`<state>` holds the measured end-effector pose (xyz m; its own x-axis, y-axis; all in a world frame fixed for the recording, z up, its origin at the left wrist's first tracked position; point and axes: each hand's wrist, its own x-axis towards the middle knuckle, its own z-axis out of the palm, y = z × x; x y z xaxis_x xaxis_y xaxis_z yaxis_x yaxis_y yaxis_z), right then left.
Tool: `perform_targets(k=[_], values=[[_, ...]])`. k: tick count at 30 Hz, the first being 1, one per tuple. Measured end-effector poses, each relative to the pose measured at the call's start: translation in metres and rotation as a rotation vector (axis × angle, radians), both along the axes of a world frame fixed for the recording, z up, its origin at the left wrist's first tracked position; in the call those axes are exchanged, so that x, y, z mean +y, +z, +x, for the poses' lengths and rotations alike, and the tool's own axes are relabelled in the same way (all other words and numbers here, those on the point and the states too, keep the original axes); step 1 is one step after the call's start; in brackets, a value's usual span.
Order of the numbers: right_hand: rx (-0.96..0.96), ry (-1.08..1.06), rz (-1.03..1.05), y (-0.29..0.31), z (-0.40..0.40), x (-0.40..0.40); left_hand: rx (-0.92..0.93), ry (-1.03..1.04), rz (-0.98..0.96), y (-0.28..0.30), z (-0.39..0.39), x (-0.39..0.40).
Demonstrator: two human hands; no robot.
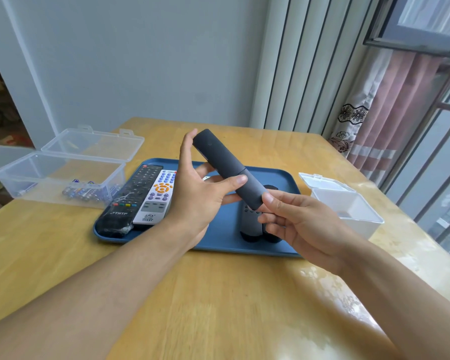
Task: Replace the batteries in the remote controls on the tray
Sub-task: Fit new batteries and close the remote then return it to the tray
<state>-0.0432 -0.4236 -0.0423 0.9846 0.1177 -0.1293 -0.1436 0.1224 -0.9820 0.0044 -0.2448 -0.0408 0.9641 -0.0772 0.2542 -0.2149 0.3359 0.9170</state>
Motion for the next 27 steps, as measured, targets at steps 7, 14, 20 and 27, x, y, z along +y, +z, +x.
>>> perform_targets(k=[7, 14, 20, 27], values=[[-0.04, -0.045, 0.047, 0.0, 0.0, 0.002, 0.013, 0.032, -0.02, -0.003, 0.001, -0.002], [-0.095, -0.302, 0.265, 0.008, -0.007, 0.013, 0.056, 0.161, -0.067, -0.001, 0.007, 0.001], [-0.566, -0.604, -0.413, 0.007, -0.006, 0.011, 0.097, 0.341, 0.102, -0.006, 0.039, 0.022], [-1.03, -0.387, -1.075, -0.016, 0.003, 0.03, 0.035, 0.23, 0.685, -0.013, 0.043, 0.032]])
